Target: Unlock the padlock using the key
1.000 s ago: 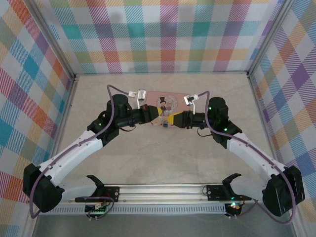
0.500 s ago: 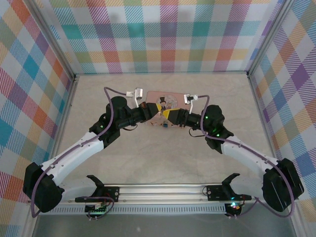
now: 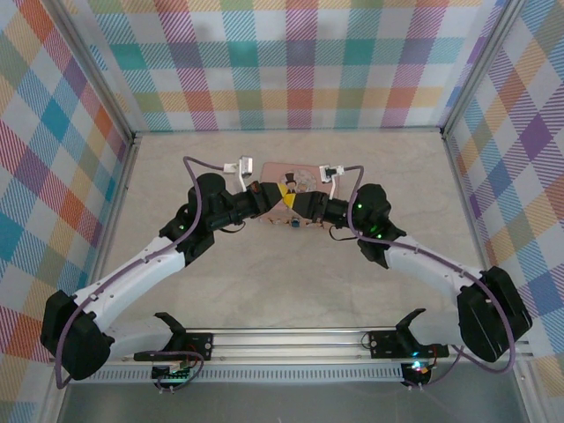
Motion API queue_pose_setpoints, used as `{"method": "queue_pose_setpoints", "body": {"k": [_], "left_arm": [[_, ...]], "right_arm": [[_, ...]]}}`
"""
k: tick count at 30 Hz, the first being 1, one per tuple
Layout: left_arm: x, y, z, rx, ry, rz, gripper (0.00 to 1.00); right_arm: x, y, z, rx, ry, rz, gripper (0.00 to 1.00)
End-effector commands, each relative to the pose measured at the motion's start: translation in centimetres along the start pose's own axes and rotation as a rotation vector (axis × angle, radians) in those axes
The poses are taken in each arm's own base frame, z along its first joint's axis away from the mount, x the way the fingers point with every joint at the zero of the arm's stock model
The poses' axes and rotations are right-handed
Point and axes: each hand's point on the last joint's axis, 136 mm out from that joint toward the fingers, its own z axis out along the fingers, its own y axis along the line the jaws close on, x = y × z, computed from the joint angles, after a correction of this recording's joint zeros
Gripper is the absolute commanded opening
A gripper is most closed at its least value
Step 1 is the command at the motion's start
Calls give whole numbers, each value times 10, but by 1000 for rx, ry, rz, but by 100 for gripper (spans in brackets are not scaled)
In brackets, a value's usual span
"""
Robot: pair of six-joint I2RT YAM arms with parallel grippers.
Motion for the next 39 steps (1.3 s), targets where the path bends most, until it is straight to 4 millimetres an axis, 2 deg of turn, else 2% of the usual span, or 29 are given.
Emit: {"method": "queue_pose_setpoints", "body": {"k": [1,7,24,28,33,39], "left_arm": [[-6,-14,-9,42,-42,21,0],[-9,-13,-16,26,-72,38,0],[-10,-9,-19,17,-93,36,0],[-11,-9,-20,15,-100,40,0],[-12,-10,-21,19,-105,41,0],[-10,-8,-24,6,-103,44,0]], "right_arm": [[-9,21,5,-76,-11,-20,31],[-6,21,5,-88,-3,1,36],[4,28,10,-130,39,11,30],[6,30,10,-142,47,10,21],[7,30,11,-148,52,8,0],[5,26,9,-128,34,-3,0]]}}
